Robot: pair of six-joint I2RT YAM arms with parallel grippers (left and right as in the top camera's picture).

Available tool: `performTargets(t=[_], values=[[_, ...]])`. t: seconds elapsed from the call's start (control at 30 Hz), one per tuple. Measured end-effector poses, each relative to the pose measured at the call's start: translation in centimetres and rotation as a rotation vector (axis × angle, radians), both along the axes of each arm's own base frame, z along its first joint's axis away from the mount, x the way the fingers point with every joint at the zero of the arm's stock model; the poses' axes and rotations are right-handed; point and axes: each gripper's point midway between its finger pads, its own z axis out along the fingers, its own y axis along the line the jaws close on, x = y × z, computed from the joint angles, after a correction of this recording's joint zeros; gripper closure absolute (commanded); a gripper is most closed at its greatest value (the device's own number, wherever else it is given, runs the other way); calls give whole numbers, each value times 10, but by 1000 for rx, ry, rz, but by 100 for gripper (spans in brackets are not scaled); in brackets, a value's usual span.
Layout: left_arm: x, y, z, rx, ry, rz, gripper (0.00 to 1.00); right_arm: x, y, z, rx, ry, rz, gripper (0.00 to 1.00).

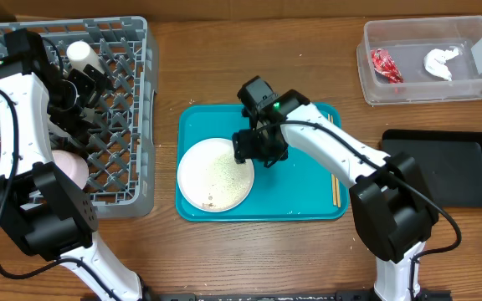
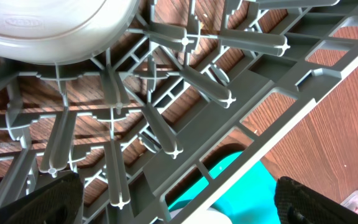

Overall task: Sort waste into correct bins and load items into the dishwasher
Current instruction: 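Move the right gripper down to the white plate's rim on the tray, then grasp the white plate's rim with the right gripper and lift it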

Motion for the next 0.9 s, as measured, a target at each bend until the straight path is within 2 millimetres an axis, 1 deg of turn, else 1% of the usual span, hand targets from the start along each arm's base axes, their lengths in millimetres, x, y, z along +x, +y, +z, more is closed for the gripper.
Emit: performTargets(t=[0.07, 0.13, 0.23, 0.27, 0.3, 0.53, 0.63, 0.77, 0.83, 0.9], values=[[0, 0, 0, 0, 0, 0, 0, -4, -1, -11, -11, 7, -27, 59], [0, 0, 0, 0, 0, 0, 0, -6, -1, -18, -15, 8, -40, 60], [0, 0, 0, 0, 0, 0, 0, -14, -7, -28, -36, 34, -57, 68], [0, 0, 0, 0, 0, 0, 0, -15, -9, -31, -41, 39, -63, 68], [0, 0, 0, 0, 0, 0, 0, -17, -10, -33, -44, 43, -66, 69], [0, 0, 0, 0, 0, 0, 0, -22, -15, -42, -58, 58, -76, 82], [0, 0, 0, 0, 0, 0, 0, -22, -19, -43, -76, 57, -87, 83], [0, 0, 0, 0, 0, 0, 0, -22, -33, -44, -123, 69, -116, 83], [0, 0, 0, 0, 0, 0, 0, -19, -45, -45, -141, 81, -146, 84], [0, 0, 0, 0, 0, 0, 0, -13, -61, -45, -158, 94, -188, 87]])
